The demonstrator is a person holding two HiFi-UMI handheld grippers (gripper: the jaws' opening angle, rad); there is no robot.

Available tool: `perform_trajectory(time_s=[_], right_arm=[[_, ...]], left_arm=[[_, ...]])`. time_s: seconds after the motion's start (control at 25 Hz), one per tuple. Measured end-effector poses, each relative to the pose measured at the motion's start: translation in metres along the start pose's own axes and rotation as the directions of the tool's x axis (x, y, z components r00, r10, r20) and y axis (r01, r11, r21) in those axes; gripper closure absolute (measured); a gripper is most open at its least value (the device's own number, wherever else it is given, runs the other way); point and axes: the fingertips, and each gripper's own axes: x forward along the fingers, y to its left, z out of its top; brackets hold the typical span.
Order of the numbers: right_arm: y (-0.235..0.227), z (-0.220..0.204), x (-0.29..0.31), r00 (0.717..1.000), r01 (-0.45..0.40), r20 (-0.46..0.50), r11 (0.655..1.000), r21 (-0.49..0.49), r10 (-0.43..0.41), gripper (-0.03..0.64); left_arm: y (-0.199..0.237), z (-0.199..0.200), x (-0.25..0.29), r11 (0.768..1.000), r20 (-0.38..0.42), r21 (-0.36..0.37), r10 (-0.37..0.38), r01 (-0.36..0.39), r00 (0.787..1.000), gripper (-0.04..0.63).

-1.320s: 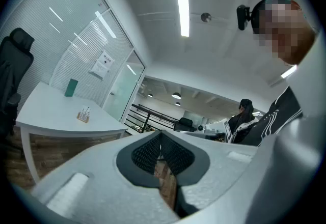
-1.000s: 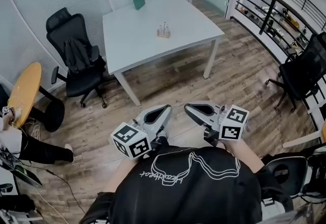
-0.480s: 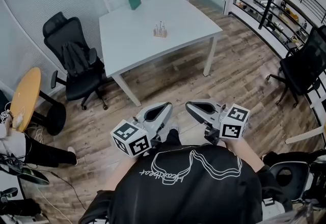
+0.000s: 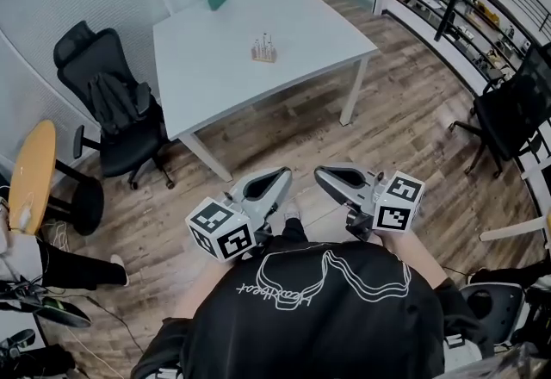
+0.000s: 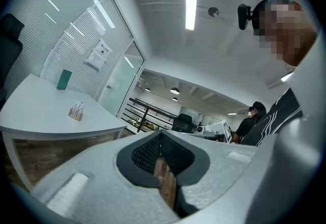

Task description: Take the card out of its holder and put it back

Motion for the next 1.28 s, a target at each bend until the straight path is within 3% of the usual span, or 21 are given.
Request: perform_trajectory(time_s=[0.36, 0.72, 0.96, 1.28], right_arm=[[-0.108, 0.035, 0.065, 1.000, 0.031, -0.003, 0.997, 0.074, -0.031, 0.607], [-0.209, 0.082, 0.137, 0.999, 0.041, -0.007, 0.996, 0.074, -0.040, 0.607], [-0.254, 0.099, 0.165, 0.998, 0.066, -0.003, 0.996, 0.063, -0.066, 0.607], [-0.300, 0.103, 0.187, 0.999, 0.045, -0.028, 0.995, 0.087, -0.043, 0.606]], left_arm=[[0.112, 0.032, 0.062, 0.999, -0.050, -0.054, -0.005, 0.002, 0.999, 0.581], [0.223, 0.079, 0.119, 0.998, -0.047, -0.067, -0.019, 0.016, 0.999, 0.581], [0.270, 0.096, 0.138, 0.997, -0.040, -0.075, -0.009, 0.006, 0.999, 0.581], [0.315, 0.099, 0.153, 0.991, -0.048, -0.113, 0.072, -0.077, 0.996, 0.581]])
